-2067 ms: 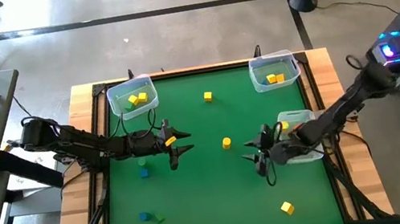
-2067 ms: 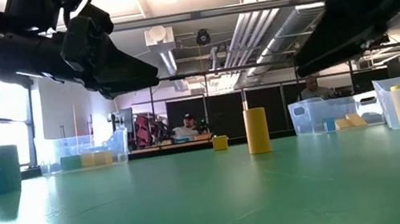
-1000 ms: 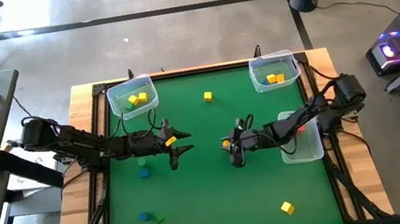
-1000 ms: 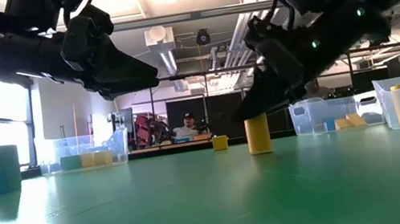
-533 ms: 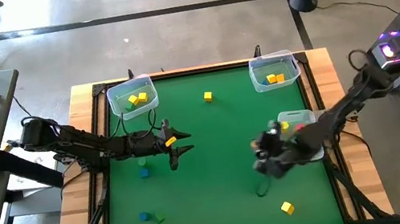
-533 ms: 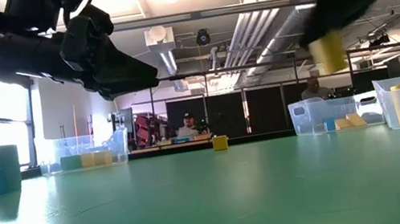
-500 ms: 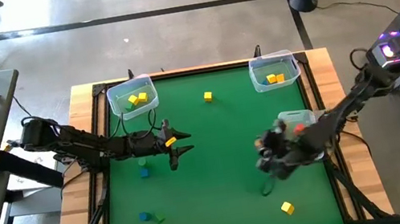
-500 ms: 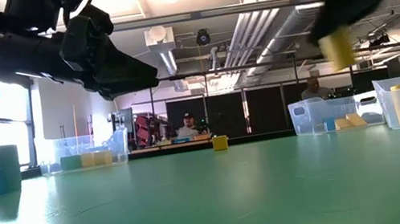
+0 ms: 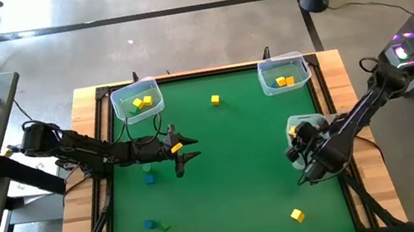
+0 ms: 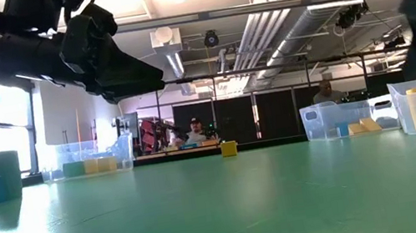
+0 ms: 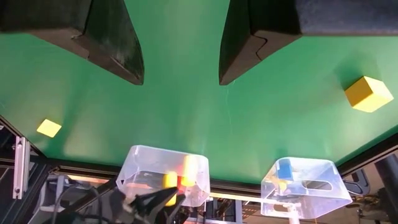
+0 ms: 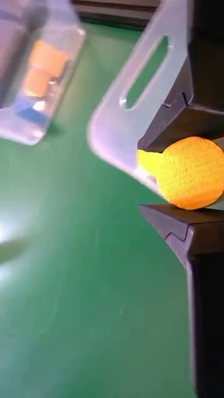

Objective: Sort blocks by size
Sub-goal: Put the yellow cylindrical block into the bottom transparent bin, then put the yellow triangular block into the top right transparent bin

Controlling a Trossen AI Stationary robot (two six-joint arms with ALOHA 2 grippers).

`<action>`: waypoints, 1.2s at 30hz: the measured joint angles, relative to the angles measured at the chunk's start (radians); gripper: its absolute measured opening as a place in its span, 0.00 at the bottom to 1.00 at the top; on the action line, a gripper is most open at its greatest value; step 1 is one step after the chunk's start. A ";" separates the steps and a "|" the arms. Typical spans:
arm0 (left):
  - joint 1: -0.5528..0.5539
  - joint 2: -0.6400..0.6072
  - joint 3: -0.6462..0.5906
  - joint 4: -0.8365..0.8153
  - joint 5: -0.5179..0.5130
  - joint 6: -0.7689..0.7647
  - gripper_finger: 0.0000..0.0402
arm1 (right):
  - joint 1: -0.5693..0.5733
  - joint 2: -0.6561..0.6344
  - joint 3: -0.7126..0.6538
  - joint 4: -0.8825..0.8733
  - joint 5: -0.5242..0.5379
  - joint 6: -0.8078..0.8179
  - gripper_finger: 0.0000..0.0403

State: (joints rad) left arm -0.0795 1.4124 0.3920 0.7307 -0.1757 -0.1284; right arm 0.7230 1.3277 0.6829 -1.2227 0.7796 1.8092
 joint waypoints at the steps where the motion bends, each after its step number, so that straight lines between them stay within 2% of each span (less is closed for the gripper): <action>1: 0.000 0.000 0.000 0.000 0.000 0.000 0.49 | 0.008 0.000 -0.020 0.013 -0.008 0.020 0.30; 6: 0.000 0.000 0.000 0.001 0.000 0.000 0.49 | 0.047 0.000 -0.082 0.080 0.004 0.083 0.30; 12: 0.000 0.000 0.000 0.008 0.000 0.000 0.49 | 0.057 0.000 -0.096 0.106 0.004 0.077 0.30; 19: 0.000 0.000 0.000 0.008 0.000 0.000 0.49 | 0.057 0.000 -0.074 0.074 -0.012 0.076 0.55; 25: 0.000 0.000 0.000 0.020 0.000 0.000 0.49 | 0.059 -0.007 0.060 -0.059 -0.014 0.045 0.59; 27: 0.000 0.000 0.000 0.030 0.000 0.000 0.49 | 0.059 -0.007 0.128 -0.068 -0.005 -0.021 0.60; 29: 0.000 0.000 0.000 0.031 0.000 0.000 0.49 | 0.059 -0.008 0.187 0.006 -0.002 -0.155 0.60; 33: 0.000 0.000 0.000 0.031 0.000 0.010 0.49 | 0.058 0.015 0.256 0.340 -0.102 -0.516 0.60; 36: 0.000 0.000 0.000 0.031 0.000 0.027 0.49 | 0.056 0.077 0.281 0.532 -0.214 -0.611 0.60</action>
State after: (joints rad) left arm -0.0795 1.4124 0.3920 0.7612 -0.1757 -0.1017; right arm 0.7788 1.4043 0.9642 -0.6912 0.5660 1.1977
